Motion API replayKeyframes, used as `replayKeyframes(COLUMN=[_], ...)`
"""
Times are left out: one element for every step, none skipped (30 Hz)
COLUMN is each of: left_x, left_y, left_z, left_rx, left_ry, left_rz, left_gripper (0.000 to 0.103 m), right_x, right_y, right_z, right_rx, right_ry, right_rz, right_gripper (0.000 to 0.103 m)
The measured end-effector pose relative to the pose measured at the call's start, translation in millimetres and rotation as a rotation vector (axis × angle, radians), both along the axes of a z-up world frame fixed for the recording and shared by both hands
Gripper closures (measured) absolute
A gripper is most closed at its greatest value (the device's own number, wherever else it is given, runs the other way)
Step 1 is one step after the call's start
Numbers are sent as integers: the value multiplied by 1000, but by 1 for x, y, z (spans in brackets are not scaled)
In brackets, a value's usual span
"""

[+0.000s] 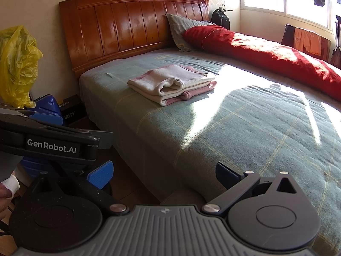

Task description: Fold clothes

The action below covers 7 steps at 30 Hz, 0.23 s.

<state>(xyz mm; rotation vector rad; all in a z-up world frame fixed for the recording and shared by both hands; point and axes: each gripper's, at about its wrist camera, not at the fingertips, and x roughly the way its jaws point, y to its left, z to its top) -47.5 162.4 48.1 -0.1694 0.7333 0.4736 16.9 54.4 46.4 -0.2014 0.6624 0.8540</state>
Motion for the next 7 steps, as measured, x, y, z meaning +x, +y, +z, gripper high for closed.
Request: replayKeyframes(left_x=[0,0,0,0,0,-1,-1], left_y=[0,0,1,1,1,1,1], left_z=[0,0,0,0,-1,-1,-1], left_rx=[0,0,0,0,1,1,1], left_ry=[0,0,-1,-1,-2,-3,-4], left_rz=[0,0,1,1,1,1,3], left_gripper=[0,0,0,0,0,0,0], right_x=[0,0,0,0,0,1,1], right_y=[0,0,0,0,-1,-1,-1], right_z=[0,0,0,0,0,0,0], right_rx=[0,0,0,1,1,1,1], right_ry=[0,1,1,1,1,2,2], right_rz=[0,0,0,0,0,1,1], right_gripper=[0,0,0,0,0,0,0])
